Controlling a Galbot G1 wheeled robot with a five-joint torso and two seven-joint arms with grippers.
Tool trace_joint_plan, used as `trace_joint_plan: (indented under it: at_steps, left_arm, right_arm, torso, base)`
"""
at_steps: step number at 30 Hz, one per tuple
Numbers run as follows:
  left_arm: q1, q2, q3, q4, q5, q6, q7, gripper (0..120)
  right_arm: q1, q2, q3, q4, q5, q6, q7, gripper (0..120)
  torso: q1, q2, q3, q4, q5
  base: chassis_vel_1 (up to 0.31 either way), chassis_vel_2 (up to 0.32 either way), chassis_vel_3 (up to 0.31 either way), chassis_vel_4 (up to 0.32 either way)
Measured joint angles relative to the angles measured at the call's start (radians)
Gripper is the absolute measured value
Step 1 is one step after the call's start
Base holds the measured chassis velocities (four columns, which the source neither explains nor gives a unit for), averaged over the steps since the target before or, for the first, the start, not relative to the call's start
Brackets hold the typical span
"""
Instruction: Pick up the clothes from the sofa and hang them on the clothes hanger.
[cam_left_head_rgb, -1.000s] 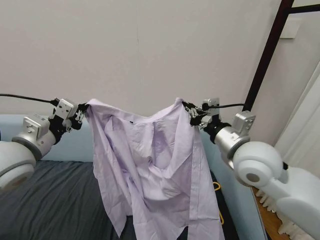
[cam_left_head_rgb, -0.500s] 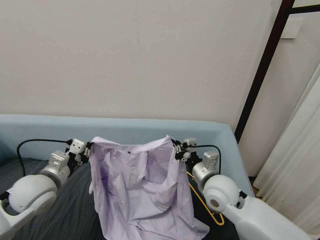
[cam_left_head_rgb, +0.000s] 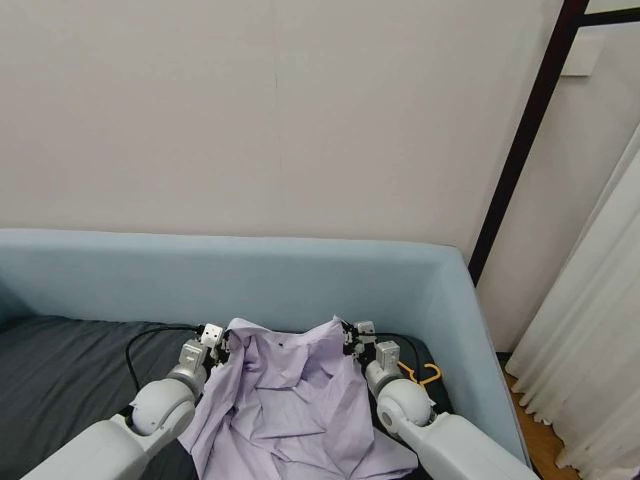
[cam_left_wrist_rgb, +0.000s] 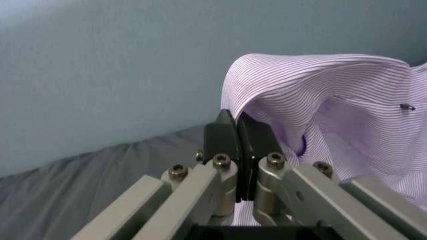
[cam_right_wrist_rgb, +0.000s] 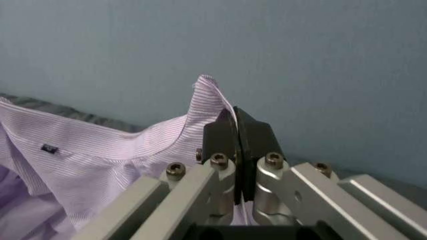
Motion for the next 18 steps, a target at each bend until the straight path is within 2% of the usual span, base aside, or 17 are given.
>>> trace_joint_plan:
  at_steps: [10, 14, 15, 18]
  left_arm:
    - [0.075, -0.046, -0.052, -0.006, 0.030, 0.000, -0.003, 0]
    - [0.085, -0.057, -0.051, -0.009, 0.041, 0.000, -0.001, 0]
    - [0.085, -0.057, -0.051, -0.009, 0.041, 0.000, -0.001, 0]
    - [0.088, -0.066, -0.047, -0.015, 0.047, 0.000, -0.001, 0]
  right_arm:
    - [-0.031, -0.004, -0.004, -0.026, -0.019, 0.018, -0.028, 0]
    - [-0.037, -0.027, 0.005, -0.002, -0.016, 0.015, -0.031, 20]
    - [-0.037, -0.027, 0.005, -0.002, -0.016, 0.015, -0.031, 20]
    - [-0.070, -0.088, 0.010, 0.068, -0.025, 0.019, -0.043, 35]
  torso:
    - [0.000, 0.000, 0.000, 0.0004, 0.0000]
    - [0.000, 0.000, 0.000, 0.0004, 0.0000]
    - [0.000, 0.000, 0.000, 0.0004, 0.0000]
    - [0.000, 0.000, 0.000, 0.0003, 0.0001]
  base:
    - [0.000, 0.000, 0.000, 0.000]
    - [0.000, 0.000, 0.000, 0.000]
    - [0.000, 0.000, 0.000, 0.000]
    - [0.000, 0.000, 0.000, 0.000]
